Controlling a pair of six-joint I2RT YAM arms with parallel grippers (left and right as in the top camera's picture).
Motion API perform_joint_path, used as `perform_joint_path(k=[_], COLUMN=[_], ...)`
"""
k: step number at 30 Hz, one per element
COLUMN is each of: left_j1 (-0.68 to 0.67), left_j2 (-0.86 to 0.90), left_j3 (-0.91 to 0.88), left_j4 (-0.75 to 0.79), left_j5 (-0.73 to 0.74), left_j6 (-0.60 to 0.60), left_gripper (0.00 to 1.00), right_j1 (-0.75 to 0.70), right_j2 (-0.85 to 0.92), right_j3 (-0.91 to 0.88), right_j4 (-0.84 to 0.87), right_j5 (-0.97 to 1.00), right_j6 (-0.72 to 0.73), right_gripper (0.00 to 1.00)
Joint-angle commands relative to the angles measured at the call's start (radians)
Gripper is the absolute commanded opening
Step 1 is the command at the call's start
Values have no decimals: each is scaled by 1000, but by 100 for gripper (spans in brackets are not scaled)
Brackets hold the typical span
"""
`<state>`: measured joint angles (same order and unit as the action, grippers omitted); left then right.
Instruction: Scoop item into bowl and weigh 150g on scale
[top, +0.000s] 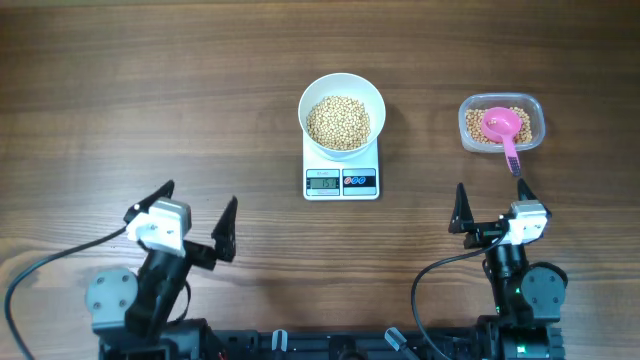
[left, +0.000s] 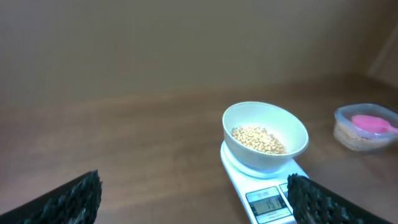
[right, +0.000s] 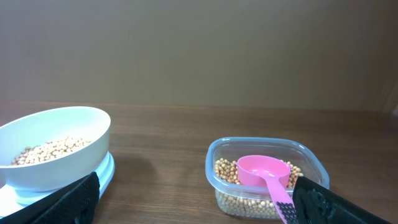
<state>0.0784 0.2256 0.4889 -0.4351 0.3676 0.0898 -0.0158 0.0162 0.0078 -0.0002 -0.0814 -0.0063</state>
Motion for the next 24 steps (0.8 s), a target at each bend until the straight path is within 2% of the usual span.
perform_joint_path(k=[1, 10, 12, 24], left_j1=[-3, -3, -3, -3], left_j2=[-58, -201, -223, -223], left_j3=[-119, -275, -293, -420], left_j4=[100, 246, 259, 433], left_j5=[-14, -86, -110, -114], left_j6=[-71, -82, -127, -147], left_gripper=[100, 100, 100, 100], right_j1=[5, 5, 5, 5], right_j2=[-11, -11, -11, -11], right_j3=[-3, -3, -3, -3], right_j4=[2, 2, 2, 2], right_j5=[10, 10, 10, 10], right_j6=[-17, -18, -17, -17], right_gripper=[100, 100, 100, 100])
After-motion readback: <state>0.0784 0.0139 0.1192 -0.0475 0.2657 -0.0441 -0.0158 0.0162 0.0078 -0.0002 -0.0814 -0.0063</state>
